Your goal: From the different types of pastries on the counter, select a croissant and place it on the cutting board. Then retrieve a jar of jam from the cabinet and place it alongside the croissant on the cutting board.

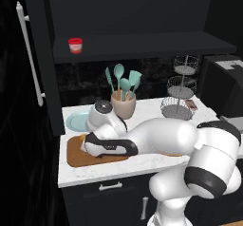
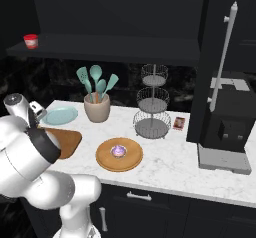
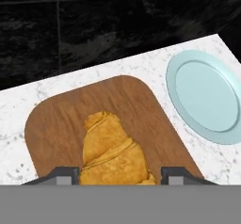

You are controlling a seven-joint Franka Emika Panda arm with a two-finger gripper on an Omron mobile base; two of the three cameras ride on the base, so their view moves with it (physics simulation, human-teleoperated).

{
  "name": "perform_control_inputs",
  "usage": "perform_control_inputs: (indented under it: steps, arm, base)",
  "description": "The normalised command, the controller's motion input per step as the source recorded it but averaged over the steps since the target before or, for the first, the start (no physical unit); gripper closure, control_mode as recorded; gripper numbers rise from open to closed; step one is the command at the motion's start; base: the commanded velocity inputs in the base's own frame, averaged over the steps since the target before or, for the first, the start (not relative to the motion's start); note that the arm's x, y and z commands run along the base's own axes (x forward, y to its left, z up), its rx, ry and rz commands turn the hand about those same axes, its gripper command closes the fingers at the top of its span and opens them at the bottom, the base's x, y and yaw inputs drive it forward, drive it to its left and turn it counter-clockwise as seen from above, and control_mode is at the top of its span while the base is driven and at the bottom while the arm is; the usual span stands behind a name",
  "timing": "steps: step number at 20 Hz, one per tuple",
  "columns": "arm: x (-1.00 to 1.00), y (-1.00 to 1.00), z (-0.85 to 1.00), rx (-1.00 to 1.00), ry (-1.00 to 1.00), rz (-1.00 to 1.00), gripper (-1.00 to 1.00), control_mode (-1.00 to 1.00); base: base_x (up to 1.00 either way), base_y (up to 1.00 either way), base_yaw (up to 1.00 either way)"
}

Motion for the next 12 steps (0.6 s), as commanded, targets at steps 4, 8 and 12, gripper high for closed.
perform_control_inputs:
  steps: [4, 8, 12]
  arm:
    - [-0.12, 0.0, -0.07, 0.0, 0.0, 0.0, 1.0, -1.0]
    - [-0.11, 0.0, -0.07, 0.0, 0.0, 0.0, 1.0, -1.0]
    - [-0.01, 0.0, -0.21, 0.0, 0.0, 0.0, 1.0, -1.0]
  base:
    - [0.0, 0.0, 0.0]
    - [0.0, 0.0, 0.0]
    - [0.0, 0.0, 0.0]
